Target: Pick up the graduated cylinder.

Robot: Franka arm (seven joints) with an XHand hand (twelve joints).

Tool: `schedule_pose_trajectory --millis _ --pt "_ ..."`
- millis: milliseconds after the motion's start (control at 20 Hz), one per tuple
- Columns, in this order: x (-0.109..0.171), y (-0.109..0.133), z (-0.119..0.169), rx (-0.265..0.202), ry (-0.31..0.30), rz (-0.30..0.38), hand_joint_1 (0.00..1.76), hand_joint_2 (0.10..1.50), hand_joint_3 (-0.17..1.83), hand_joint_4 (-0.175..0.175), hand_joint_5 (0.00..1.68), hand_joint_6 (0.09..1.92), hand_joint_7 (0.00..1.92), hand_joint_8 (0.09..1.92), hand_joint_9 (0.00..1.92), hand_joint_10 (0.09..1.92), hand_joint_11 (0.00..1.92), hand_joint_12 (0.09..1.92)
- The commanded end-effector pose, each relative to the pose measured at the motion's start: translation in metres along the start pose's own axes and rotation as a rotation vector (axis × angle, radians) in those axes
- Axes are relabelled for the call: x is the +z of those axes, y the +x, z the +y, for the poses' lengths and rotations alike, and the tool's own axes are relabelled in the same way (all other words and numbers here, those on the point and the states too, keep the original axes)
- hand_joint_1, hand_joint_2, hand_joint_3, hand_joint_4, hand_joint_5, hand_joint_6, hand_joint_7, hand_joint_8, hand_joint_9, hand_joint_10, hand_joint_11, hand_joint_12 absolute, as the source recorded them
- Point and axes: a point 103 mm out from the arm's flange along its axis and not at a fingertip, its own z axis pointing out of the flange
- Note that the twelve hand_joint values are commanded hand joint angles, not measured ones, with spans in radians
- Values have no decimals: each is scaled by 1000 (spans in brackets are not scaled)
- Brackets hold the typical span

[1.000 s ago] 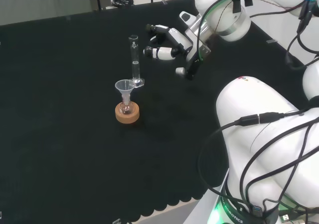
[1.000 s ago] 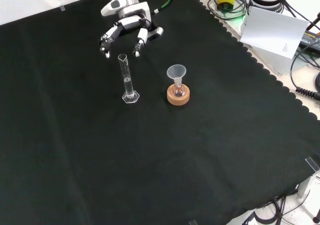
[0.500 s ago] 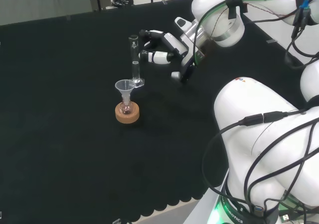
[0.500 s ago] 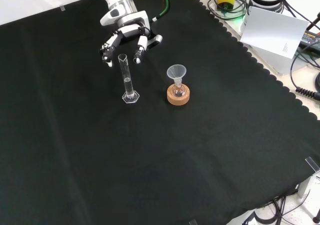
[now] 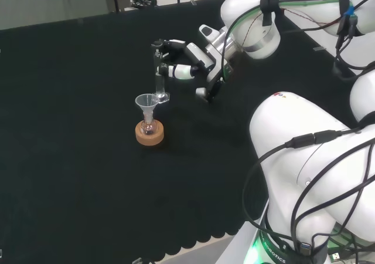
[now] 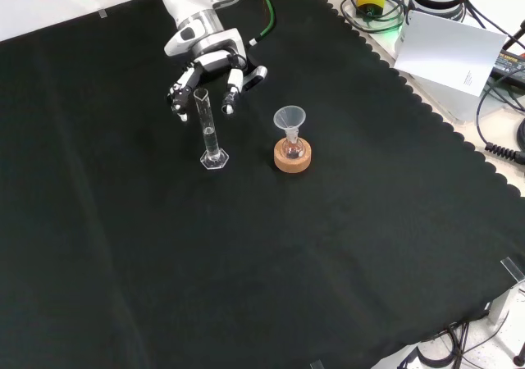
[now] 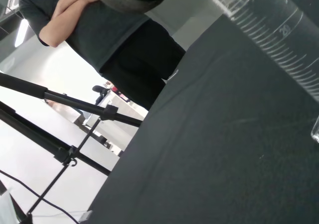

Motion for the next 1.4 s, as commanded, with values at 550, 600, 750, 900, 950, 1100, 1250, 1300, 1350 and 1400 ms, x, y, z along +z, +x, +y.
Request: schedule_pose_trajectory --millis 550,600,750,900,950,1100,1250,1300,1350,1400 --pt "18 -4 4 -2 19 78 983 912 -99 -39 499 87 375 631 524 573 292 1305" --pt "18 -4 5 -4 20 79 980 914 -105 -40 489 87 361 629 514 577 284 1306" --pt "19 -2 6 -8 18 84 976 918 -116 -40 466 87 329 621 500 582 276 1307" --pt "20 -2 6 -1 8 88 982 931 -142 -40 462 87 336 625 522 586 295 1306" --pt "20 -2 6 1 6 90 988 939 -157 -41 462 87 349 630 538 587 308 1304" --pt "22 -4 5 8 1 104 1012 953 -174 -42 468 87 375 638 573 587 338 1304" --pt "25 -5 5 10 2 110 1027 958 -175 -41 488 87 394 642 586 584 355 1300" --pt "25 -6 5 10 3 111 1030 959 -175 -41 494 87 403 644 591 583 358 1299" --pt "26 -6 5 11 2 113 1033 960 -175 -40 499 87 410 646 596 583 361 1298" --pt "26 -6 5 14 1 120 1037 961 -175 -39 505 87 415 646 600 583 363 1296"
